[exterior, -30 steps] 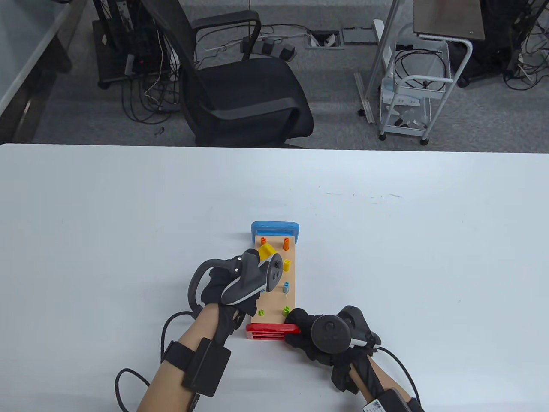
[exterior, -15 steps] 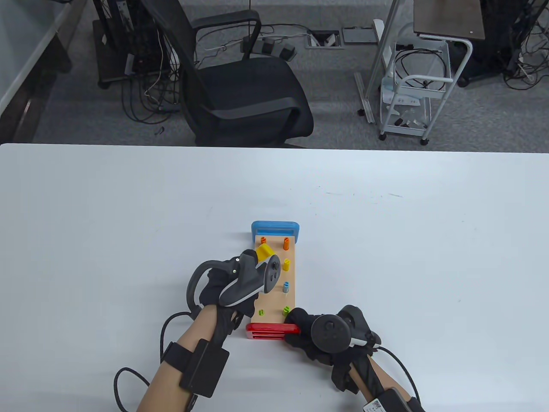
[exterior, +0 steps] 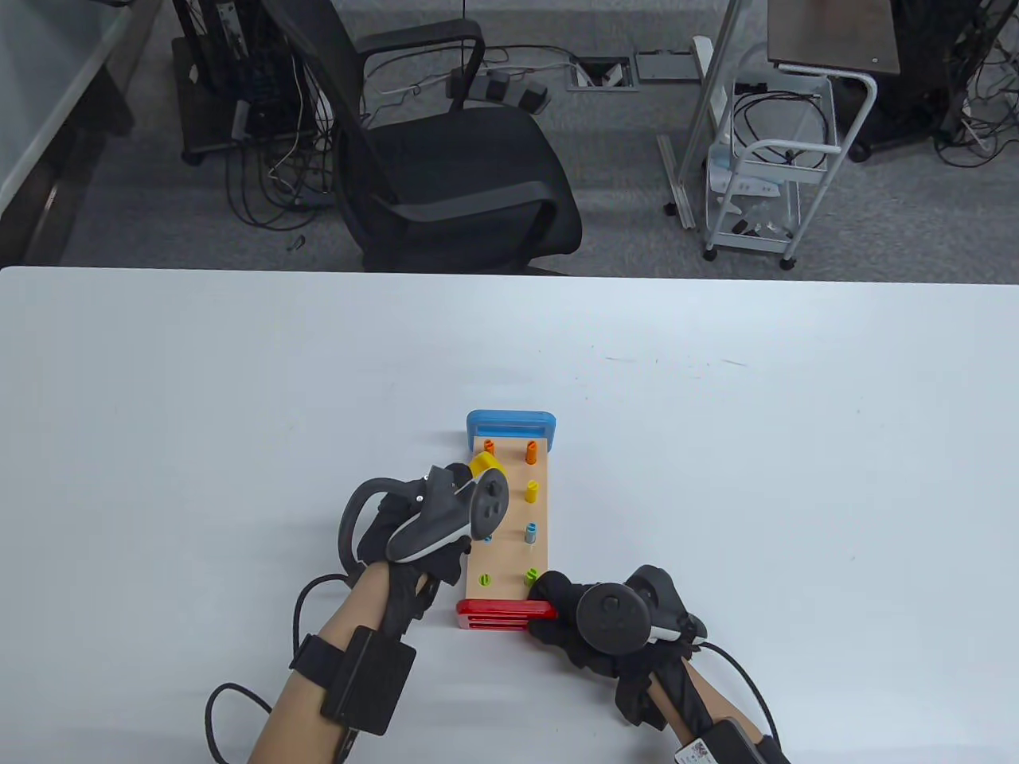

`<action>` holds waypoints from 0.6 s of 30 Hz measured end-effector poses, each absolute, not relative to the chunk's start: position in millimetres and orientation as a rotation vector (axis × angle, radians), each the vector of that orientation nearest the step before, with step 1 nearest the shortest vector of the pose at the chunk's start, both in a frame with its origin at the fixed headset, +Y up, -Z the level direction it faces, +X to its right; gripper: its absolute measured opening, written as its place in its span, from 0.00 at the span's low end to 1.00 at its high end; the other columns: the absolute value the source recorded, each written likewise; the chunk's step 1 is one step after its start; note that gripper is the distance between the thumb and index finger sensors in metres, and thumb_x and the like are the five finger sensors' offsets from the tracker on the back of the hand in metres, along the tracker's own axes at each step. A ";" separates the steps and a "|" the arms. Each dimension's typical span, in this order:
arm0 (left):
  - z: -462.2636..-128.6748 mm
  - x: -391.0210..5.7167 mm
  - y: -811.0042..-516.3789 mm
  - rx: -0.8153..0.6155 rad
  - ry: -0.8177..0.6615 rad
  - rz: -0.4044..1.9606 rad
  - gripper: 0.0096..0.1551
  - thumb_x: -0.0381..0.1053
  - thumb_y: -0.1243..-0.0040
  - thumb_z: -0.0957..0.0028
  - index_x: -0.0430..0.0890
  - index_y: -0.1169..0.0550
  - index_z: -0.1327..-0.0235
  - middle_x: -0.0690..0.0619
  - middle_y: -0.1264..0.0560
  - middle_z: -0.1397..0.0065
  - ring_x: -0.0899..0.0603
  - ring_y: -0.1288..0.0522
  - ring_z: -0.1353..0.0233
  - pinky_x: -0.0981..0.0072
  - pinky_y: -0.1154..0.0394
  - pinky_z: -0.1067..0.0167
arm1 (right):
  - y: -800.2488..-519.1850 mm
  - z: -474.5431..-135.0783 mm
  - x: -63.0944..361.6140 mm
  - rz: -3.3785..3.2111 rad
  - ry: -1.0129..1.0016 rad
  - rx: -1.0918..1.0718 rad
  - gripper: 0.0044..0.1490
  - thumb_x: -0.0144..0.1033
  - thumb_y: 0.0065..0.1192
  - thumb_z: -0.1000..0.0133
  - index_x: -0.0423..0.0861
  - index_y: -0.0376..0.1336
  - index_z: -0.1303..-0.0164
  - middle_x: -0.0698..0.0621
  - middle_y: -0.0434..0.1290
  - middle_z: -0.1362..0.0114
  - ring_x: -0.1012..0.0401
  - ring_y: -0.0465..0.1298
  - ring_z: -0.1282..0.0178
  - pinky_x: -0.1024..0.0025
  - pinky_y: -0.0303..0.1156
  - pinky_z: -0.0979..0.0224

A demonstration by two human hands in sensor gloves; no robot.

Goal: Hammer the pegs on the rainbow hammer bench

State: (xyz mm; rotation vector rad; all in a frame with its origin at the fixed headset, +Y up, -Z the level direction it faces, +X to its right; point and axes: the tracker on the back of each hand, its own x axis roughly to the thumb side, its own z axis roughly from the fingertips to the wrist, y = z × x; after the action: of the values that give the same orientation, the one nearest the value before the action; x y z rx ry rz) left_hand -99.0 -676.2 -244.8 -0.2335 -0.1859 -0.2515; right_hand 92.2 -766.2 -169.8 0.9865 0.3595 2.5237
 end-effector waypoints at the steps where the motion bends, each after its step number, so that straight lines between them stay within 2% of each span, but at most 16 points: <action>1: -244.9 -98.0 -676.8 -0.168 -0.203 -0.216 0.29 0.60 0.36 0.42 0.42 0.25 0.38 0.57 0.13 0.59 0.49 0.12 0.72 0.67 0.16 0.74 | -766.1 -169.7 92.2 2.523 0.362 0.986 0.33 0.48 0.45 0.35 0.39 0.50 0.28 0.35 0.74 0.29 0.42 0.77 0.36 0.40 0.70 0.32; 3: -245.6 -100.2 -676.0 -0.216 -0.190 -0.228 0.29 0.61 0.38 0.41 0.43 0.27 0.37 0.58 0.14 0.57 0.50 0.12 0.70 0.68 0.16 0.72 | -766.1 -169.3 92.3 2.529 0.357 0.984 0.33 0.48 0.45 0.35 0.39 0.50 0.28 0.35 0.74 0.29 0.42 0.77 0.36 0.40 0.70 0.32; 5: -245.1 -103.6 -667.4 -0.200 -0.181 -0.198 0.32 0.63 0.39 0.42 0.43 0.27 0.34 0.57 0.14 0.55 0.50 0.12 0.67 0.67 0.16 0.69 | -766.2 -169.3 92.2 2.527 0.356 0.984 0.33 0.48 0.45 0.35 0.39 0.50 0.28 0.35 0.74 0.29 0.42 0.77 0.36 0.40 0.70 0.32; 8: -238.1 -111.8 -641.4 0.030 -0.179 0.033 0.37 0.64 0.41 0.42 0.42 0.30 0.29 0.53 0.14 0.50 0.48 0.11 0.61 0.65 0.15 0.65 | -765.9 -169.0 91.8 2.531 0.356 0.983 0.33 0.47 0.45 0.35 0.39 0.50 0.28 0.35 0.74 0.29 0.42 0.77 0.36 0.40 0.70 0.32; 10: -235.6 -112.1 -638.6 0.106 -0.191 0.130 0.38 0.63 0.41 0.41 0.40 0.31 0.27 0.51 0.15 0.48 0.46 0.12 0.60 0.63 0.15 0.63 | -765.8 -169.1 91.7 2.534 0.353 0.985 0.33 0.47 0.45 0.35 0.39 0.50 0.28 0.35 0.74 0.29 0.42 0.77 0.36 0.40 0.71 0.32; 12: -242.4 -104.1 -659.1 0.025 -0.200 -0.012 0.34 0.60 0.37 0.41 0.38 0.26 0.34 0.52 0.13 0.56 0.47 0.12 0.68 0.64 0.16 0.71 | -765.9 -169.2 91.8 2.532 0.355 0.985 0.33 0.47 0.45 0.35 0.39 0.50 0.28 0.35 0.74 0.29 0.42 0.77 0.36 0.40 0.70 0.32; 13: -250.8 -96.4 -688.7 -0.225 -0.189 -0.259 0.33 0.61 0.37 0.41 0.38 0.25 0.36 0.52 0.13 0.58 0.47 0.12 0.71 0.65 0.17 0.73 | -765.9 -169.1 91.7 2.532 0.354 0.986 0.33 0.47 0.45 0.35 0.39 0.50 0.28 0.35 0.74 0.29 0.42 0.78 0.36 0.40 0.70 0.32; 14: -240.8 -100.8 -681.7 -0.203 -0.082 -0.417 0.29 0.64 0.46 0.36 0.45 0.33 0.34 0.64 0.17 0.52 0.57 0.11 0.67 0.75 0.13 0.68 | -766.0 -169.2 91.5 2.533 0.356 0.983 0.33 0.47 0.45 0.35 0.39 0.50 0.28 0.35 0.74 0.29 0.42 0.77 0.36 0.40 0.70 0.32; 15: -242.5 -98.5 -684.1 -0.014 -0.132 -0.258 0.29 0.61 0.36 0.44 0.41 0.24 0.41 0.57 0.13 0.61 0.50 0.12 0.76 0.68 0.16 0.77 | -765.9 -169.2 91.5 2.530 0.354 0.987 0.33 0.47 0.45 0.35 0.39 0.50 0.28 0.35 0.74 0.29 0.42 0.77 0.36 0.40 0.70 0.32; 16: -252.8 -95.8 -685.4 -0.130 -0.178 -0.258 0.29 0.60 0.37 0.42 0.40 0.25 0.40 0.56 0.13 0.60 0.50 0.12 0.75 0.68 0.16 0.77 | -765.9 -169.1 91.5 2.533 0.356 0.986 0.33 0.47 0.45 0.35 0.39 0.50 0.28 0.35 0.74 0.29 0.42 0.77 0.36 0.40 0.70 0.32; 17: -248.2 -98.7 -680.3 -0.221 -0.133 -0.287 0.30 0.62 0.41 0.39 0.42 0.29 0.36 0.59 0.15 0.56 0.51 0.12 0.70 0.70 0.16 0.72 | -765.9 -169.1 91.6 2.533 0.352 0.986 0.33 0.47 0.45 0.35 0.39 0.50 0.28 0.35 0.74 0.29 0.42 0.77 0.36 0.40 0.71 0.32; 18: -248.6 -100.0 -680.8 -0.161 -0.155 -0.248 0.30 0.61 0.39 0.40 0.41 0.28 0.37 0.57 0.14 0.57 0.50 0.12 0.71 0.69 0.16 0.73 | -766.1 -169.2 91.6 2.532 0.354 0.986 0.33 0.47 0.45 0.35 0.39 0.50 0.28 0.35 0.74 0.29 0.42 0.77 0.36 0.40 0.70 0.32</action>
State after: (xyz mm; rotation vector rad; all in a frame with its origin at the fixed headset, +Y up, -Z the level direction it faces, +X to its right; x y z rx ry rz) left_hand -100.0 -680.8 -248.6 -0.1606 -0.1549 -0.2485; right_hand 91.6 -766.1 -169.2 0.9859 0.3540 2.5322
